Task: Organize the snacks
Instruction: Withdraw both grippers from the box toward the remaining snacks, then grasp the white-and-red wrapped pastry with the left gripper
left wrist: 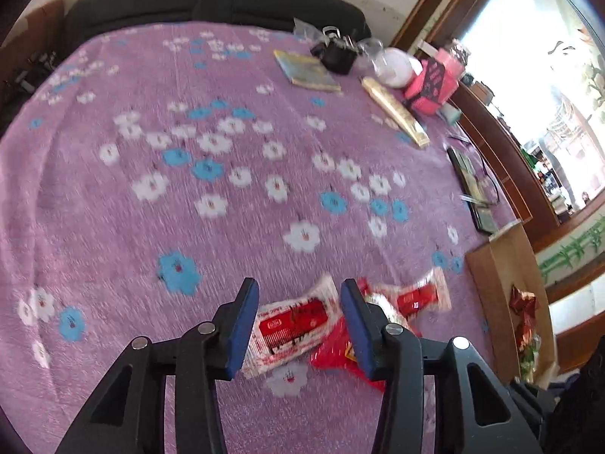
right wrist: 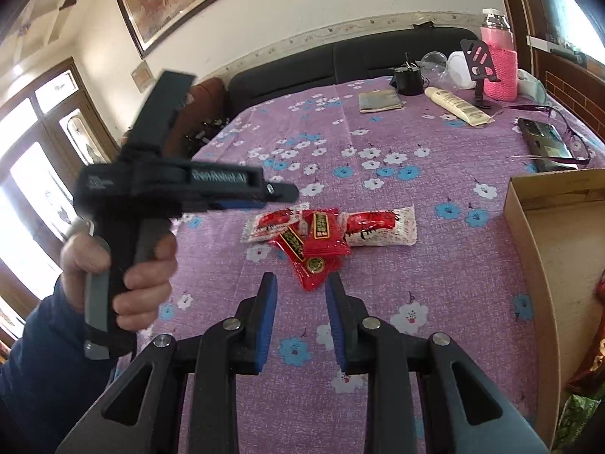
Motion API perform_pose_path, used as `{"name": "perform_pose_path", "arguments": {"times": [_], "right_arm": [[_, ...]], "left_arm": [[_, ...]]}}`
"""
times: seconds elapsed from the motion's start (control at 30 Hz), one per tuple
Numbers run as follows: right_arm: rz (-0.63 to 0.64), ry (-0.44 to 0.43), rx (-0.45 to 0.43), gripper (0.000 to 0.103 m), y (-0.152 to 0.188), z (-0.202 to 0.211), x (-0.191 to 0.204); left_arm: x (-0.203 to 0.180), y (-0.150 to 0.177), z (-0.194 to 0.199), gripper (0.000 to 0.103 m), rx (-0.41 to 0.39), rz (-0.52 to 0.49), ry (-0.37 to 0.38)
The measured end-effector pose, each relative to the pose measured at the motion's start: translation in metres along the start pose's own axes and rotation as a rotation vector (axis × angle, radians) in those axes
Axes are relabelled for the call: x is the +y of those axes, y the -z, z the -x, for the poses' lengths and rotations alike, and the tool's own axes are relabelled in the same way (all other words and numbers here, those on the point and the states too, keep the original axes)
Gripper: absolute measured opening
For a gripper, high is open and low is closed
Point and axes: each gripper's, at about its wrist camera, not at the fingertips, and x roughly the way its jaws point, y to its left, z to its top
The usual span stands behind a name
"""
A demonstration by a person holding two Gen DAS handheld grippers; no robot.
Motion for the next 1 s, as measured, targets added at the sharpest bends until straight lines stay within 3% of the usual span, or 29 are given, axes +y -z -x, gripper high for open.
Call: {"name": "perform_pose_path", "arguments": {"times": [0.2,0.4,0.57,0.63,0.67,0.83,1.0], "right_arm": [[-0.019,-0.038,-0.021,0.025,0.000,0.002,-0.006],[-0.046,-0.048,-0.023,0.025,0.000,0.001,-0.012],[-0.082,-0.048,-0.032,0.025,-0.002,0.002,-0.021],[-0.086,-0.049,-0.025,0.025,-0.002,0.000,-0.023],[-0.087,-0.045,-0.023,0.025,-0.002,0.000,-0.024],[-0.099,-0.032,-0.018,0.025,-0.002,-0.002,-0.030],[-0.105,-0.021,-0.006,0.028,-0.001,-0.007,-0.032]], "left_arm": [[-0.010,0.026,0.011,0.048,0.046,-0.092,0.022],[-0.026,0.038,0.009,0.048,0.009,-0.189,-0.093],[-0.046,0.047,0.000,0.048,-0.055,-0.299,-0.257],[-0.048,0.048,-0.001,0.042,-0.088,-0.279,-0.276],[-0.048,0.050,0.000,0.032,-0.093,-0.275,-0.274],[-0.043,0.056,0.008,0.029,-0.092,-0.227,-0.391],[-0.014,0.053,0.020,0.028,-0.130,-0.094,-0.364]]}}
